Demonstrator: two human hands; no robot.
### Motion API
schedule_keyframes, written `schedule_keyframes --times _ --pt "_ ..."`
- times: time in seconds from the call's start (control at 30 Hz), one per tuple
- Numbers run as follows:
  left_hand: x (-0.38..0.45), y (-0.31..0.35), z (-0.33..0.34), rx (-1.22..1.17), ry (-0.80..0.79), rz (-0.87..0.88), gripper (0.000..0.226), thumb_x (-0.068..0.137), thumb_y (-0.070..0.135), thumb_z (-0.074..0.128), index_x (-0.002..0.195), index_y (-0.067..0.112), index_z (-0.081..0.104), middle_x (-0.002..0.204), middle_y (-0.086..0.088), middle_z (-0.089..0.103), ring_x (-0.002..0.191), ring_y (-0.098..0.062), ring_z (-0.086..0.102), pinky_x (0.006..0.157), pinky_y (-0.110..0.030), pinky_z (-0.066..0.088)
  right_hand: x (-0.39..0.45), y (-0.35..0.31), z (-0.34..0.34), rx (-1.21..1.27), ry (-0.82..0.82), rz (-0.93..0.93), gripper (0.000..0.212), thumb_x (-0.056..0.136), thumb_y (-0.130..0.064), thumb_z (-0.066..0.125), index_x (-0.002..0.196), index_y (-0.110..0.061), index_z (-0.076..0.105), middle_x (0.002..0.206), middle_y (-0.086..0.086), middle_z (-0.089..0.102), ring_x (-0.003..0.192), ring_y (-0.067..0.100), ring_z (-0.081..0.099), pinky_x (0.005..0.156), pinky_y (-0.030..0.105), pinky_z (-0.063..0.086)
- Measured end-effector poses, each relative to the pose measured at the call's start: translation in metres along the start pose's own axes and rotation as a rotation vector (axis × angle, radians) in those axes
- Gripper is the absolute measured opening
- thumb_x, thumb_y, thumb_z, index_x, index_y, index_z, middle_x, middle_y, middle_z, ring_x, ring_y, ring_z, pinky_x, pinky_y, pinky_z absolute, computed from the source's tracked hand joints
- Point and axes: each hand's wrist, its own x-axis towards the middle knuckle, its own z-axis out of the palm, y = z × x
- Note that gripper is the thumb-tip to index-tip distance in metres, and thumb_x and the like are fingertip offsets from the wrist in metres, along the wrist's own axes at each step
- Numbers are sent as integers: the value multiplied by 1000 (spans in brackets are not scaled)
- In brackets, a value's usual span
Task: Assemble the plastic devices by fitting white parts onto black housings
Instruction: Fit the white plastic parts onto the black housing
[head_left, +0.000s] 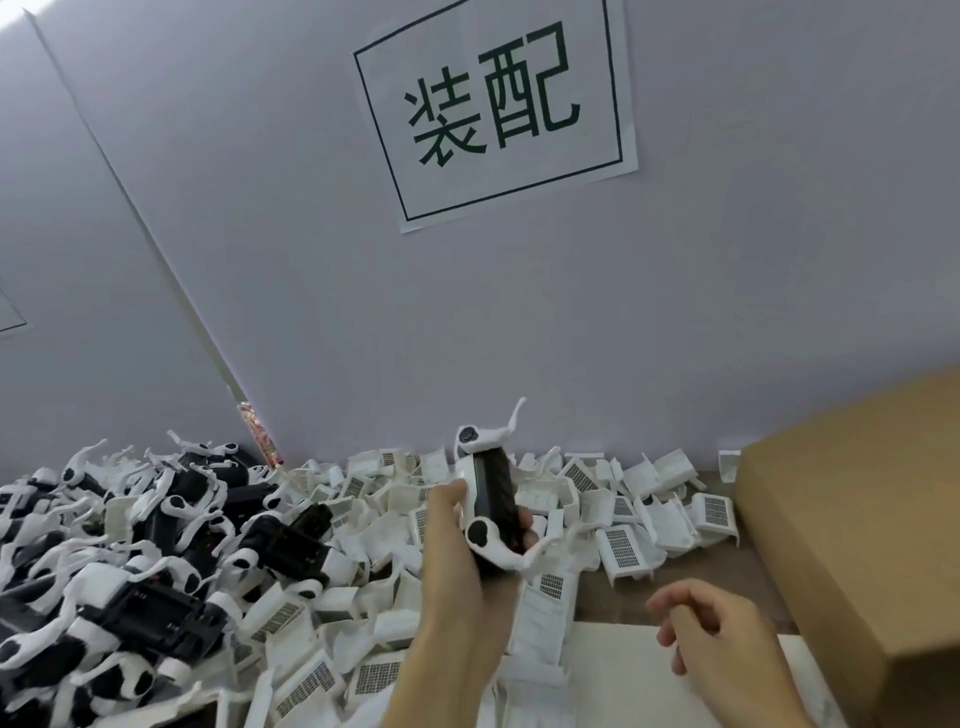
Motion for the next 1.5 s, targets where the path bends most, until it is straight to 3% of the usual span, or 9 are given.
schedule_keyframes --times 0.13,0.43,0.63,0.77,0.93,1.1,1.2,1.3,1.5 --pt "-8 -56 12 -167 -47 -147 40 76 34 60 95 -1 64 67 -16 54 52 -24 49 49 -30 47 3 3 -1 52 -10 10 38 87 13 48 67 -10 70 52 8 65 36 14 50 41 17 41" --pt "14 -92 -1 -8 -135 -143 45 69 36 65 94 -1 63 66 -15 56 49 -22 47 48 -27 45 11 13 1 233 76 62 37 93 10 44 76 -7 72 53 8 63 41 15 49 39 20 34" --pt "26 -102 -7 257 -31 116 43 71 30 77 106 7 66 100 -17 74 84 -38 72 78 -47 58 7 10 1 265 212 -76 38 94 9 47 78 -13 74 63 0 69 51 3 57 46 16 43" --pt "23 -109 -6 381 -100 215 24 78 26 84 90 25 63 89 -9 77 82 -34 74 58 -29 58 0 8 6 146 281 -247 35 94 3 54 84 -25 73 77 -10 72 68 10 66 61 26 54" --pt "23 -113 -4 515 -140 295 37 78 23 86 100 19 56 88 -8 76 76 -24 75 61 -34 61 -6 10 12 -5 112 -392 22 93 -14 59 94 -32 70 91 -11 73 86 10 67 72 22 51" --pt "22 -112 -1 430 -72 225 31 89 48 67 101 21 73 92 -4 78 86 -23 76 78 -39 61 -7 7 14 -24 95 -476 20 90 -21 70 102 -37 68 94 -24 72 92 0 67 71 7 46" --pt "26 -111 -2 325 -96 125 28 99 32 58 102 14 78 102 -12 77 103 -35 71 95 -55 54 -1 9 13 103 135 -413 19 97 -18 61 103 -34 71 97 -18 75 92 3 70 78 19 54" --pt "30 -115 -5 331 -121 86 16 92 13 67 107 13 74 98 -10 78 96 -32 74 87 -47 58 2 11 9 237 204 -275 20 102 -19 53 98 -26 72 89 -7 76 81 5 70 71 26 56" --pt "30 -116 -4 277 -30 117 54 61 34 88 106 10 71 92 -8 79 87 -29 76 83 -45 60 -2 9 10 190 98 -353 6 95 -28 66 94 -30 71 86 -15 73 80 -3 65 71 16 48"
